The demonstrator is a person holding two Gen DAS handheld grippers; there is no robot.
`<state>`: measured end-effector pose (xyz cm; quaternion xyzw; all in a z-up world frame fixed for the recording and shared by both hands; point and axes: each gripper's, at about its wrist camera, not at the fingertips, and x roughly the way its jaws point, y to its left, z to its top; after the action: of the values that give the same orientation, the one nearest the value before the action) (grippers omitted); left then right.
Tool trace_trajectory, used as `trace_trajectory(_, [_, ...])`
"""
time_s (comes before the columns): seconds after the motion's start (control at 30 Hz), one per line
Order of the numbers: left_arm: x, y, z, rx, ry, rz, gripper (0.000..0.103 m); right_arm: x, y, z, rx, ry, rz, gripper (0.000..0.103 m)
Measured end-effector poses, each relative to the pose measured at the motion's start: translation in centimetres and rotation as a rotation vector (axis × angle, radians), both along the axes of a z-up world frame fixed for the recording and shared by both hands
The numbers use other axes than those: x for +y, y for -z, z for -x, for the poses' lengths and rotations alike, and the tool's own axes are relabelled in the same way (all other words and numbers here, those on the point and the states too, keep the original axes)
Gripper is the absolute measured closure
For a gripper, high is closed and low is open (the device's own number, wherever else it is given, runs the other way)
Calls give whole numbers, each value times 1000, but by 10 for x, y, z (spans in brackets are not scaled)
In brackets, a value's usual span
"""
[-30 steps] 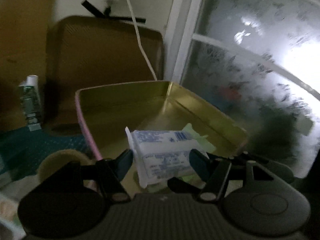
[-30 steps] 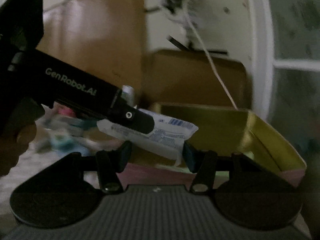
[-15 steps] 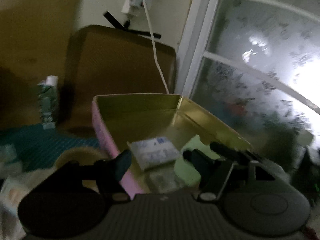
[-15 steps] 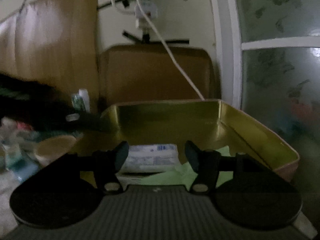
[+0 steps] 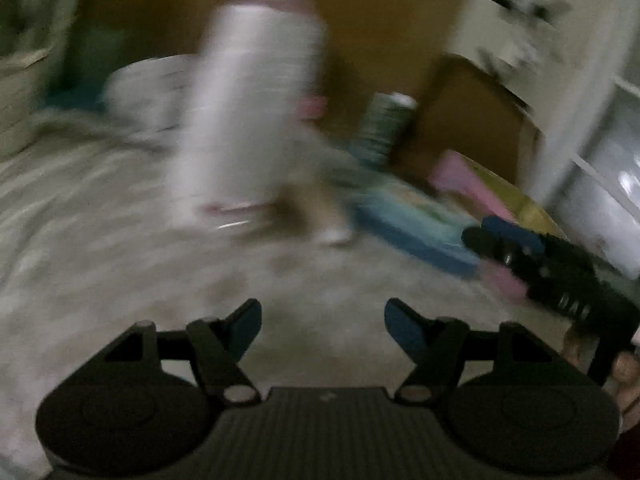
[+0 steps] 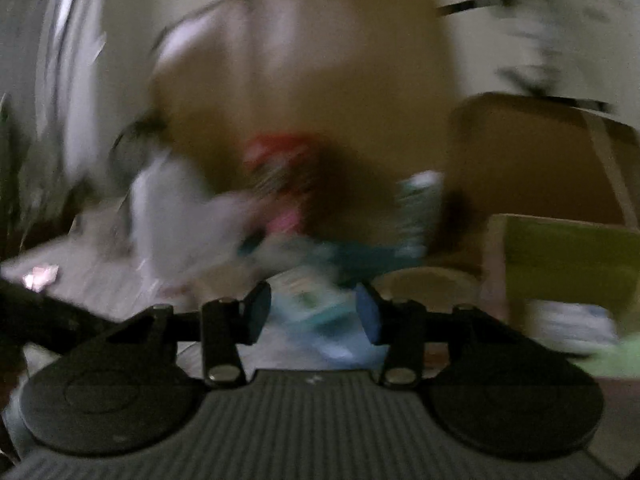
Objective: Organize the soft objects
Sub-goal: 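Grasp the bag of cotton swabs with the left tool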
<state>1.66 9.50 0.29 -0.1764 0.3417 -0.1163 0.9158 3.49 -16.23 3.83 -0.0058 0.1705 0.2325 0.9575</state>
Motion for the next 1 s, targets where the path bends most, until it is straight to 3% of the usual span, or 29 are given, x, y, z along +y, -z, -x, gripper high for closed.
trace_trajectory(0.2, [54,5,22,-22,-104,67,33,100,14,-32,35,-135,221,52])
trace_trajectory(0.4, [66,8,29,-39,-95,117,33,149,29,-69,29,-83,386,53])
trace_trajectory(0.47, [65,9,32,-45,-85,129,33,148,34,-74,30,-55,389,57])
trace_trajectory(0.5, [66,10,34,-49,-79,135,33,145,32,-73,30,-44,368,64])
trace_trajectory(0.6, [67,10,38,-59,-63,167,33,125,21,-62,109,-49,226,67])
trace_trajectory(0.73, [63,9,36,-60,-20,221,33,67,4,-36,394,-234,-260,66])
trace_trajectory(0.83, [50,8,31,-53,32,225,33,32,17,-20,553,-317,-474,63])
trace_trajectory(0.9, [40,8,28,-48,68,216,33,17,23,-7,547,-238,-448,63])
trace_trajectory(1.0, [25,7,24,-42,113,205,33,-1,23,14,445,-38,-331,59])
